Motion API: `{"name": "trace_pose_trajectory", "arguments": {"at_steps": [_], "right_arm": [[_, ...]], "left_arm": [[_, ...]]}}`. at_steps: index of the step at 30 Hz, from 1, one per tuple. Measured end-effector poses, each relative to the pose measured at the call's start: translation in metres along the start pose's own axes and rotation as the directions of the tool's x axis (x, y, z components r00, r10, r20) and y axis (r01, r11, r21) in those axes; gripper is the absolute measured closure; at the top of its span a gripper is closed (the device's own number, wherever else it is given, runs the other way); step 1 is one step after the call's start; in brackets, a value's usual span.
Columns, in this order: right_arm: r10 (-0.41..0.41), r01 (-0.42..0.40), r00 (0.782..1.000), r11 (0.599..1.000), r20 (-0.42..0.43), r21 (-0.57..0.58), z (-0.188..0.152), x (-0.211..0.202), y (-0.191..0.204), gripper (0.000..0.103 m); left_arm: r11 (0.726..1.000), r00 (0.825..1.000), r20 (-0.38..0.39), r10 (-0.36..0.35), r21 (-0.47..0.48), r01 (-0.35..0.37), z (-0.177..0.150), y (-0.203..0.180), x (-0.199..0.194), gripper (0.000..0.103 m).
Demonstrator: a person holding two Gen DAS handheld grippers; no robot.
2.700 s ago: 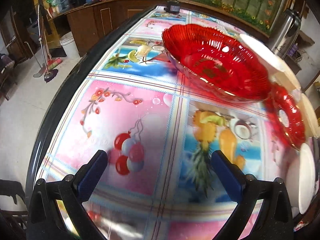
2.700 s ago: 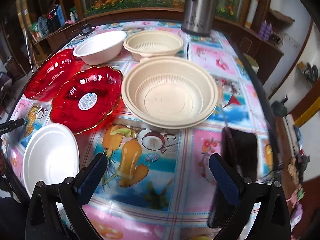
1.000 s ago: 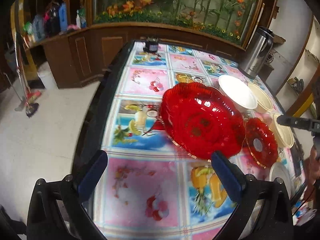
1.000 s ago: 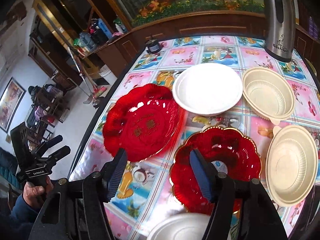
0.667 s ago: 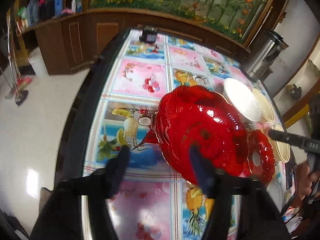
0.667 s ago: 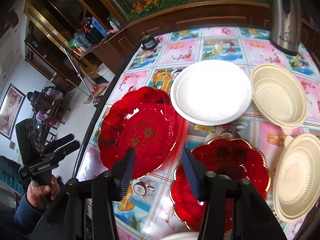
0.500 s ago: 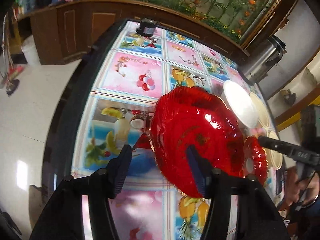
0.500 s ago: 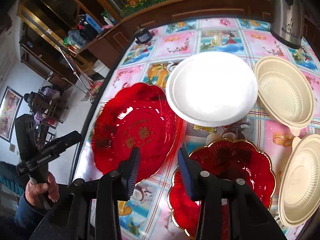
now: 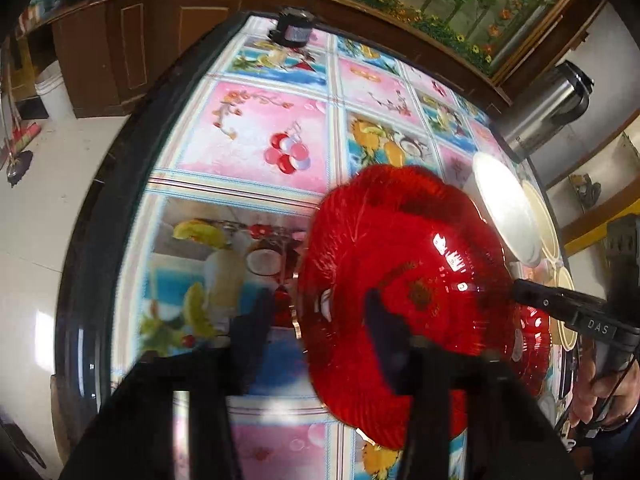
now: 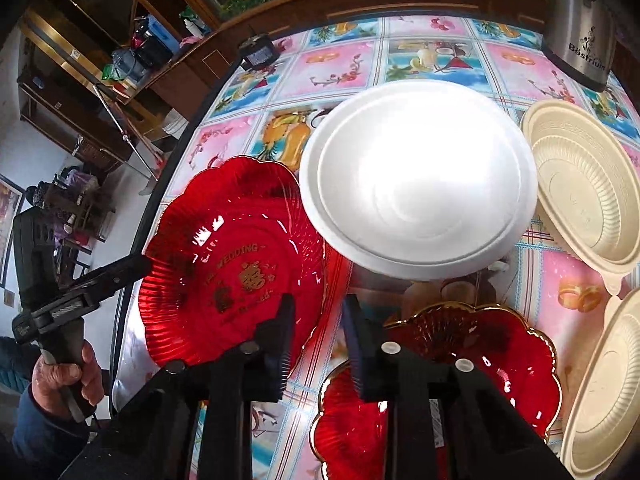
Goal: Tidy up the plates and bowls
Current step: 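Grasp the rim of the large red plate with the left gripper, then lift the large red plate and carry it toward the stickered red plate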
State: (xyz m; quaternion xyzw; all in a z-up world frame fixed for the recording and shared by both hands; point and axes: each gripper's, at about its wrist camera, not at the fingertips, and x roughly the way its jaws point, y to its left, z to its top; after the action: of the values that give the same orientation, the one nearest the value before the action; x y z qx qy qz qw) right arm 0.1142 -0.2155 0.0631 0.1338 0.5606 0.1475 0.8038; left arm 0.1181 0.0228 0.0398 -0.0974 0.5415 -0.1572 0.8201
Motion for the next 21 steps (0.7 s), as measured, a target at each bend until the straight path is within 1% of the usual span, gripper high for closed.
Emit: {"name": "trace_pose_trajectory", "arguments": {"at_steps": [1,3,4,6,14,21], "right_arm": [[-0.002,0.002,1.000,1.000,-0.003,0.001,0.000,0.002,0.000,0.084],[0.004,-0.004,1.000,1.000,-0.006,0.001,0.001,0.007,0.001,0.092],[-0.001,0.001,1.000,1.000,-0.005,-0.004,0.001,0.008,0.003,0.093],[-0.014,0.014,1.000,1.000,0.001,-0.002,0.001,0.010,0.004,0.093],[0.003,-0.003,1.000,1.000,-0.014,0.002,-0.008,0.009,0.010,0.094],[0.056,-0.057,0.998,0.998,-0.036,-0.012,-0.027,0.002,0.028,0.094]], "left_arm": [[1.000,1.000,0.000,0.004,0.007,-0.004,0.000,-0.002,0.003,0.067],[1.000,1.000,0.000,0.018,0.022,-0.018,-0.001,-0.006,0.005,0.067],[0.999,1.000,0.006,0.030,0.035,-0.030,-0.001,-0.008,0.004,0.067],[0.998,0.999,0.011,0.042,0.043,-0.042,-0.003,-0.009,0.004,0.067],[0.998,0.998,0.028,0.054,0.030,-0.054,-0.014,-0.007,-0.015,0.067],[0.997,0.996,0.039,0.074,-0.015,-0.074,-0.045,0.005,-0.043,0.067]]}}
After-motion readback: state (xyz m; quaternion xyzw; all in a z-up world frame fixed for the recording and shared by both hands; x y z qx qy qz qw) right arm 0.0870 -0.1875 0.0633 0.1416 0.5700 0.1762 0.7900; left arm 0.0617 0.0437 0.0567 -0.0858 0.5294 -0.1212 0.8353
